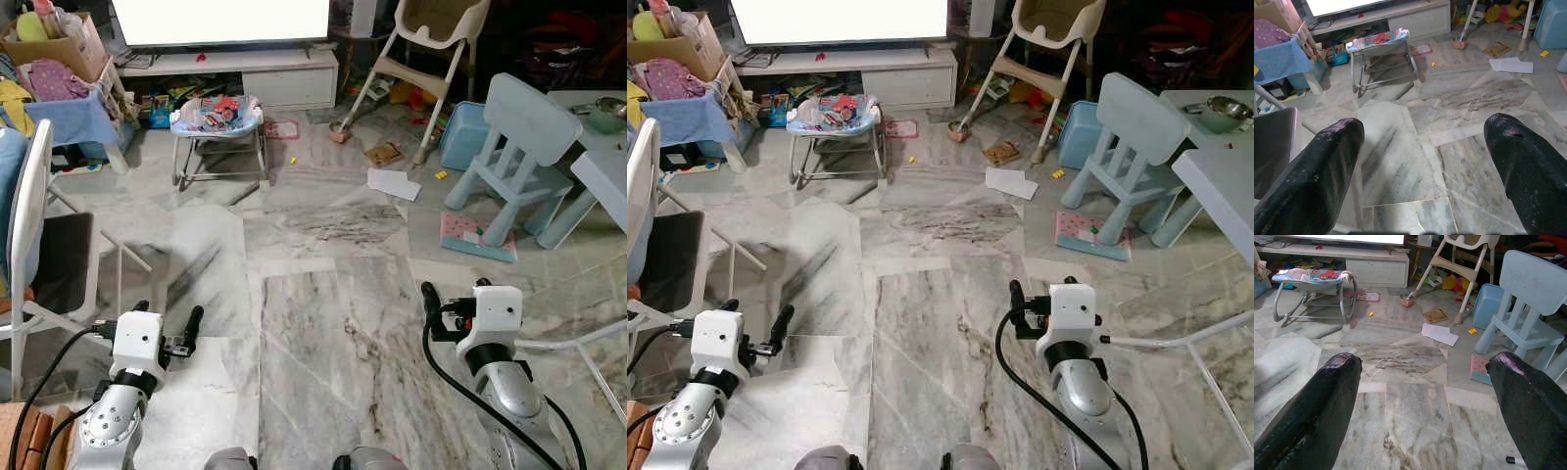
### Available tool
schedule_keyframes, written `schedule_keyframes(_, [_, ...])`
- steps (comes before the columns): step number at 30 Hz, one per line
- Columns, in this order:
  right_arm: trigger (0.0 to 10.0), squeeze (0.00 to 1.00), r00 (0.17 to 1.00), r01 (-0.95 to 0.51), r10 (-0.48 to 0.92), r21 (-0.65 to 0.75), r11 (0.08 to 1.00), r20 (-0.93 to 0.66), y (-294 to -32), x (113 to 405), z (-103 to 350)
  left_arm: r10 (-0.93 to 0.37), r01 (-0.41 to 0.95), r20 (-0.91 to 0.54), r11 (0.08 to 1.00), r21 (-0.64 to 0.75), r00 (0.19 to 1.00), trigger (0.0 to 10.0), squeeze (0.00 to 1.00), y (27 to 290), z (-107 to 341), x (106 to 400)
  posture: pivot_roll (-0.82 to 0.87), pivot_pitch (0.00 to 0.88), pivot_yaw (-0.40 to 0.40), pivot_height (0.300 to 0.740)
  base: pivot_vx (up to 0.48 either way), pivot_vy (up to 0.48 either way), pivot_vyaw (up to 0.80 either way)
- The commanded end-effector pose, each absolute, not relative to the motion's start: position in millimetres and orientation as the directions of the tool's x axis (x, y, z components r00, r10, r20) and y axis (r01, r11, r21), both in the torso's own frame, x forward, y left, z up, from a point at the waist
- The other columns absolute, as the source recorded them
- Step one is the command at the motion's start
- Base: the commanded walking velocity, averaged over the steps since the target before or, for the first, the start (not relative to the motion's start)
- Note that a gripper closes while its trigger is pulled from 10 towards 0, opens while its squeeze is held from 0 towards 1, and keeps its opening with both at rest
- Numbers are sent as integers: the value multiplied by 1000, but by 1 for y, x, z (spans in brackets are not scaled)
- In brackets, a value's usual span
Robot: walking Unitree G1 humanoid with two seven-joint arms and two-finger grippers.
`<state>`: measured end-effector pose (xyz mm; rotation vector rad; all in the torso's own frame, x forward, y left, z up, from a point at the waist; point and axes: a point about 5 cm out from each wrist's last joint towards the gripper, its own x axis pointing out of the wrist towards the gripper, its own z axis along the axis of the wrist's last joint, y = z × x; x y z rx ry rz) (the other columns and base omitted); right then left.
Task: Restocking fridge
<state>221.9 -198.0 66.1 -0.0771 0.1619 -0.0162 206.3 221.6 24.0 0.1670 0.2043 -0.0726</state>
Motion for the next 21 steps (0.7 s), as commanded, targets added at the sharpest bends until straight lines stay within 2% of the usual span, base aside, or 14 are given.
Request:
schedule_keyframes(1, [10000,0,991,135,-135,-66,989,7,-186,269,133,2,-1,-29,998,55,1000,10000,0,201,103,269,25,0,-16,740,0,0,0])
schedule_keyframes(4, [10000,0,995,99,-99,-53,994,4,-179,269,132,-3,5,-37,998,66,999,10000,0,199,100,271,21,0,-6,740,0,0,0])
schedule_keyframes(6, [10000,0,998,45,-43,29,999,-51,-173,268,112,-13,15,-17,985,173,1000,10000,0,190,95,271,34,0,19,740,0,0,0])
schedule_keyframes(21, [10000,0,994,82,-80,23,996,-78,-173,273,103,-29,33,-23,974,224,999,10000,0,186,105,278,41,0,76,740,0,0,0])
